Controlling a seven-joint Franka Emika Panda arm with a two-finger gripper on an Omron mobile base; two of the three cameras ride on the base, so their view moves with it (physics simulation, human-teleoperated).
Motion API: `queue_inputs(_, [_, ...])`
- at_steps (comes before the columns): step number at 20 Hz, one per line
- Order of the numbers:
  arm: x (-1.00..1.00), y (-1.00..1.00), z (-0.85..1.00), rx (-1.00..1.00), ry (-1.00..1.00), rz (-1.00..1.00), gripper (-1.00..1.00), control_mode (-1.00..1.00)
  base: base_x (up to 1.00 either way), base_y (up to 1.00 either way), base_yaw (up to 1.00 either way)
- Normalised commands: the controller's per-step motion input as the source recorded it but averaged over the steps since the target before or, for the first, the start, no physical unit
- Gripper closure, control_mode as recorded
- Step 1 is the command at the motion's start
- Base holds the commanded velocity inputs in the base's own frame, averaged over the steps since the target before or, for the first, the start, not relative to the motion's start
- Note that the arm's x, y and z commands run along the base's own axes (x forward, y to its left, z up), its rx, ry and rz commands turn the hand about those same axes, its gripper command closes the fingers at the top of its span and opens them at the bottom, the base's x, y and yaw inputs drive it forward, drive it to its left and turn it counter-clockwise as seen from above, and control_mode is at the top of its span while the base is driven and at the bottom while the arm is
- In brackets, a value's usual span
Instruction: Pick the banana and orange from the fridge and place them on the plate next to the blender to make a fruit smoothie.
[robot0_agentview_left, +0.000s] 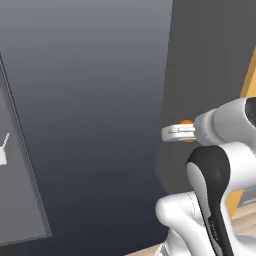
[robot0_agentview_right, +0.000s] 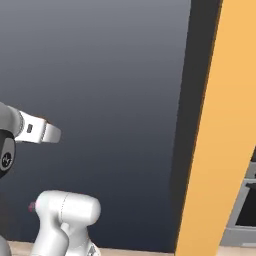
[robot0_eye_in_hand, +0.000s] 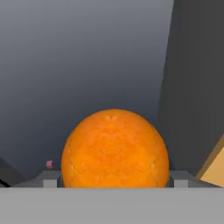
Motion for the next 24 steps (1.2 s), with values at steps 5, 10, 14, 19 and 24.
queue_inputs(5, [0.00,0.00,0.00,0.00,0.00,0.00,1.00,1.00,-0.17,-0.01,-0.79])
queue_inputs(10, [0.00,0.00,0.00,0.00,0.00,0.00,1.00,1.00,-0.11,0.00,-0.85])
queue_inputs(14, [0.00,0.00,0.00,0.00,0.00,0.00,1.00,1.00,-0.06,0.00,-0.87])
queue_inputs(19, [0.00,0.00,0.00,0.00,0.00,0.00,1.00,1.00,0.00,0.00,-0.86])
queue_inputs(24, [0.00,0.00,0.00,0.00,0.00,0.00,1.00,1.00,0.31,0.00,-0.70])
